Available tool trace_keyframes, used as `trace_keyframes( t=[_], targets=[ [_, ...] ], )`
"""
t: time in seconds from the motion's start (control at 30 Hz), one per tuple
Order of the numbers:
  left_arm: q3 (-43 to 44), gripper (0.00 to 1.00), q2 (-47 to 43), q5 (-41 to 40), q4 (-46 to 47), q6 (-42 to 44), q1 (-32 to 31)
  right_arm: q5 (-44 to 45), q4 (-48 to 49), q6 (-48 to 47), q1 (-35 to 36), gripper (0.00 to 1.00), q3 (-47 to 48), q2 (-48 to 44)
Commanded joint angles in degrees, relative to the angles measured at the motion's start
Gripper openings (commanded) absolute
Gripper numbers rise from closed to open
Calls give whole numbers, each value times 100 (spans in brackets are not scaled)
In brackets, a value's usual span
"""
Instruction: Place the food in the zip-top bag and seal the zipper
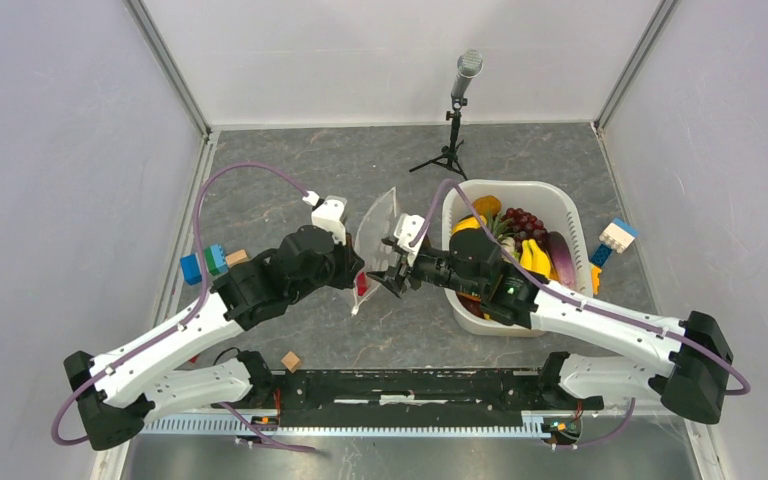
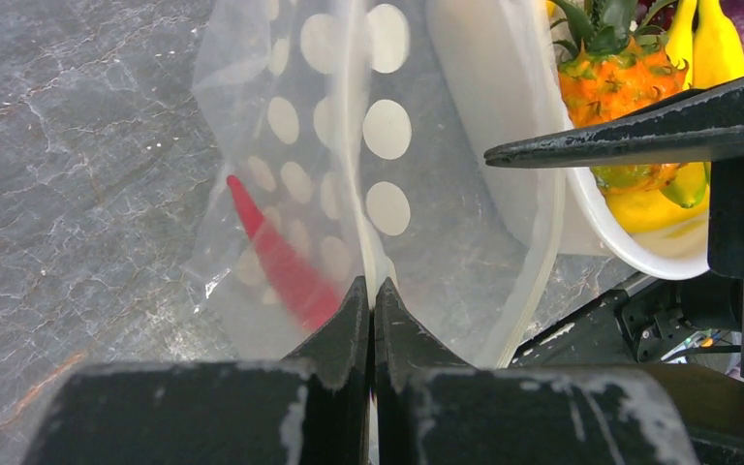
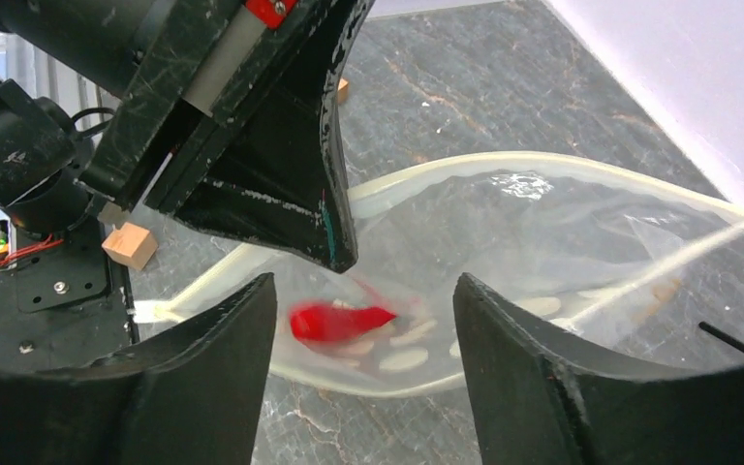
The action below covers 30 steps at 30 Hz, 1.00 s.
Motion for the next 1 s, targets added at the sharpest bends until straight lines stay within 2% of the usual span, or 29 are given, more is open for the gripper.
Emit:
trace_keyframes(
  t=[0.0, 0.07, 0.13, 0.3, 0.37, 0.4, 0.5, 0.57, 0.73, 0.97],
  targets=[
    [163, 4, -109, -179, 15, -133, 12, -68, 26, 10, 19, 73, 52, -238],
    [136, 4, -144, -259, -17, -137, 13, -33, 112, 58, 24, 73, -35, -484],
    [116, 4, -196, -344, -55, -146, 12, 408, 180, 145, 18, 75, -117, -799],
    [44, 4, -248, -386, -36, -118, 12, 3126, -447, 387, -147, 77, 94, -1123],
    [13, 4, -234, -364, -25, -87, 12, 3670, -1102, 597, -577, 73, 395, -989],
    [-7, 4, -226, -344, -21, -87, 13, 3684, -1417, 949, -934, 71, 488, -922],
    [-82, 4, -252, -269, 27, -102, 12, 2878, -1822, 1434, -2125, 72, 629, -682],
    [-136, 4, -276, -245, 58, -101, 13, 2763, -2110, 1561, -2542, 74, 794, -390],
    [-218, 4, -370, -240, 67, -107, 19, 2025, -2682, 1752, -3470, 76, 1202, 389],
    [-291, 4, -427, -240, 67, -59, 12, 1095, -2444, 1712, -4187, 82, 1308, 1252]
  ],
)
